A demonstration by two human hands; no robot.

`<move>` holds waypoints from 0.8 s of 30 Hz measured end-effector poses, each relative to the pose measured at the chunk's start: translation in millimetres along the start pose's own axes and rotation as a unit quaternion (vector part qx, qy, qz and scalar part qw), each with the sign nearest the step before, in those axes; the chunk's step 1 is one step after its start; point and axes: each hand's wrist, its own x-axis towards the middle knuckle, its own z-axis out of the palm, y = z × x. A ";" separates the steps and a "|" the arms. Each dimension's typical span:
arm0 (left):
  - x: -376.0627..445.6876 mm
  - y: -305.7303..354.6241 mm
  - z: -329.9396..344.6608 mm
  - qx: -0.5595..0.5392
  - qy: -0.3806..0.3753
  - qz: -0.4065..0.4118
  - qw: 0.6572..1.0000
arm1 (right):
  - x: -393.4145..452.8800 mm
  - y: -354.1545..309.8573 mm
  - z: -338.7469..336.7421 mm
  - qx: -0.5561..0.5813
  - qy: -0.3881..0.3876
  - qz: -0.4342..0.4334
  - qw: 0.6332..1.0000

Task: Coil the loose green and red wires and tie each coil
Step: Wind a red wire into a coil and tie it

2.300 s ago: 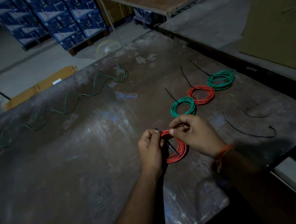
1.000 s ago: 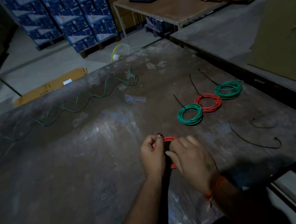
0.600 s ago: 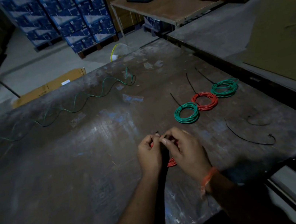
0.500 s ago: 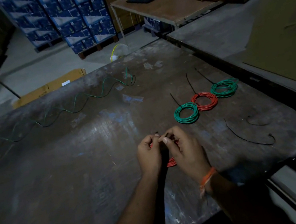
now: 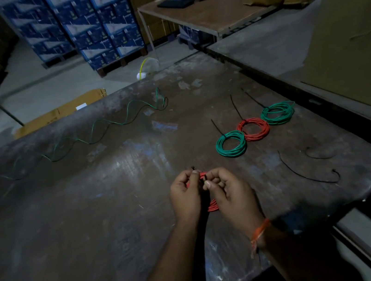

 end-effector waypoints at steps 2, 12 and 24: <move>-0.8 1.5 0.5 -0.008 0.000 -0.002 1.000 | -1.3 -1.5 0.0 0.000 0.000 -0.005 1.000; -5.6 4.4 -0.5 -0.012 -0.035 -0.004 0.999 | 3.2 -15.1 7.5 0.002 0.105 -0.002 0.994; -4.2 0.9 -4.3 -0.004 -0.031 -0.003 1.000 | 16.1 7.8 21.8 -0.132 0.151 -0.052 0.978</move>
